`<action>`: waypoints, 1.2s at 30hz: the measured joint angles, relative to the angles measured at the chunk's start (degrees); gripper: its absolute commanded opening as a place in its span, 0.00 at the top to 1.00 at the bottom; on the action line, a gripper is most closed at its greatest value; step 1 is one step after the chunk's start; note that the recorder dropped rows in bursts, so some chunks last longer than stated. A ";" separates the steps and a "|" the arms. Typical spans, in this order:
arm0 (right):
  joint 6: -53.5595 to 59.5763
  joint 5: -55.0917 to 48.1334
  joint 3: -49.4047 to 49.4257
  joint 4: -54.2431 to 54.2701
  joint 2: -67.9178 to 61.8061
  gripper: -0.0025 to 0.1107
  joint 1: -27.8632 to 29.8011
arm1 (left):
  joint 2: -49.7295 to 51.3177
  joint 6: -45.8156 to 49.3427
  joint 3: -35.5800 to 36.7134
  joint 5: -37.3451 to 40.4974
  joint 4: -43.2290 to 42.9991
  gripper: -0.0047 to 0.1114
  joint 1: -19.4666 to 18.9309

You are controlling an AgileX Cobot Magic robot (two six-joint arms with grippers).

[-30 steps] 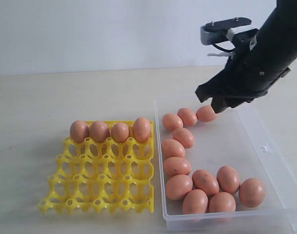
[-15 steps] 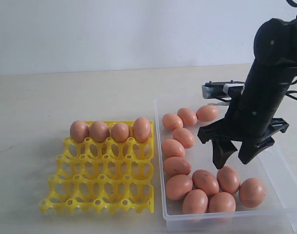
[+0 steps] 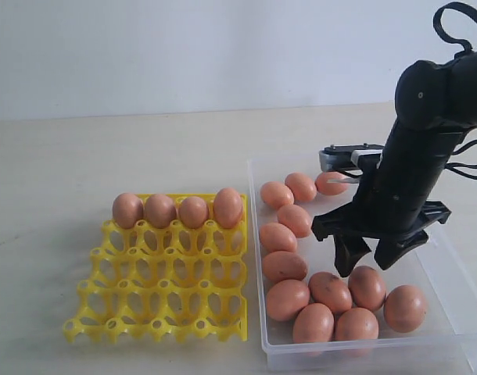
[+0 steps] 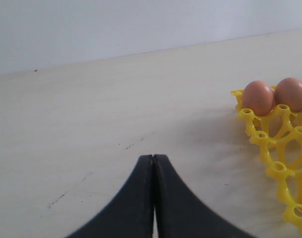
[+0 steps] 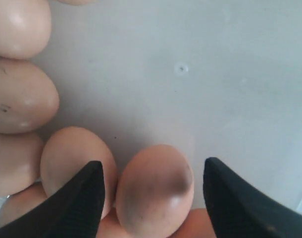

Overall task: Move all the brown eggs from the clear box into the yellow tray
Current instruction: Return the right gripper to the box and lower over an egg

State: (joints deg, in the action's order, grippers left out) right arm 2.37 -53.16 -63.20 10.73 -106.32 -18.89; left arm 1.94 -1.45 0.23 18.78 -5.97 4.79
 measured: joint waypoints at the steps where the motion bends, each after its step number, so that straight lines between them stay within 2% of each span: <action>1: 0.00 0.16 0.00 0.00 -0.12 0.48 0.00 | 0.00 0.00 0.00 0.00 0.00 0.96 0.00; 32: 0.00 2.05 0.00 0.00 -3.68 0.48 0.00 | 0.00 0.00 0.00 0.00 0.00 0.96 0.00; 34: 0.00 2.05 0.00 0.00 -3.68 0.50 0.00 | 0.00 0.00 0.00 0.00 0.00 0.96 0.00; 36: 0.00 2.05 0.00 0.00 -3.68 0.58 0.00 | 0.00 0.00 0.00 0.00 0.00 0.96 0.00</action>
State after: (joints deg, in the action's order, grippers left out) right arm 2.37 -51.12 -63.20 10.73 -109.99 -18.89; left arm 1.94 -1.45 0.23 18.78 -5.97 4.79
